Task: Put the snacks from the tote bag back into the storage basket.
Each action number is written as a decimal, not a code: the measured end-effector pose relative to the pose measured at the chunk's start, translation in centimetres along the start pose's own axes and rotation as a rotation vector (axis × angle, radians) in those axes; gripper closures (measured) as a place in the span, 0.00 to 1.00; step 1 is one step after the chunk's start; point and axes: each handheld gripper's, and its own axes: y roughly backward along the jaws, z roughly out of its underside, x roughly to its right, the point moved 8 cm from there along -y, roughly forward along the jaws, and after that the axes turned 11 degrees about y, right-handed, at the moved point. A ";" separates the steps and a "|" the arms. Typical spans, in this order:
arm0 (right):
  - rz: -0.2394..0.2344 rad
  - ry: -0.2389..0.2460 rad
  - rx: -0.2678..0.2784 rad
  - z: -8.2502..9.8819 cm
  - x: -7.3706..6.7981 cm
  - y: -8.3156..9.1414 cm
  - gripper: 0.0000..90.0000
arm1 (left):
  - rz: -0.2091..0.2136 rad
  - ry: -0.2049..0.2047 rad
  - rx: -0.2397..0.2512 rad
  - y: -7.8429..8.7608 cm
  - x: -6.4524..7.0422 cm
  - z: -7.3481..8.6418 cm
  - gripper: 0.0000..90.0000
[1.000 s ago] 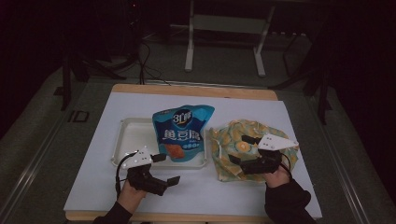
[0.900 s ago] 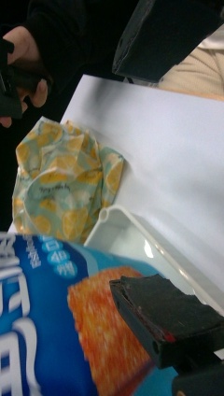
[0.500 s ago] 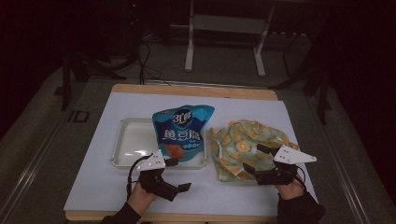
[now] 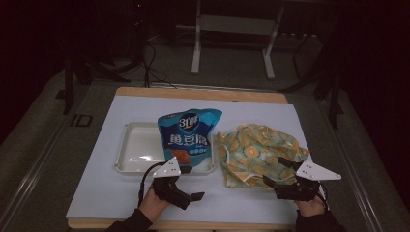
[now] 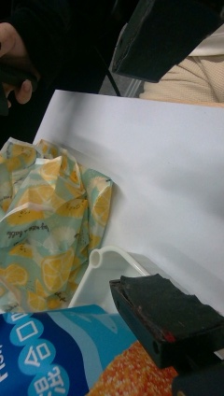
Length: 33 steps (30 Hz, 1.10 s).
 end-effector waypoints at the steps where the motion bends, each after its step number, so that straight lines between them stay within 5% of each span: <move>1: 0.004 -0.007 -0.001 0.2 0.0 0.2 0.16 | 0.000 0.001 0.002 -0.1 0.0 0.0 0.01; 10: 0.071 -0.052 -0.002 2.0 0.8 1.5 0.16 | 0.001 -0.016 -0.006 -0.7 -0.3 0.3 0.01; 22: 0.128 -0.050 -0.011 3.2 1.5 1.5 0.16 | -0.047 -0.050 -0.009 -1.1 -0.6 0.7 0.01; 33: 0.157 -0.043 0.003 3.1 1.6 1.6 0.16 | -0.084 -0.037 0.015 -0.4 -1.1 1.0 0.01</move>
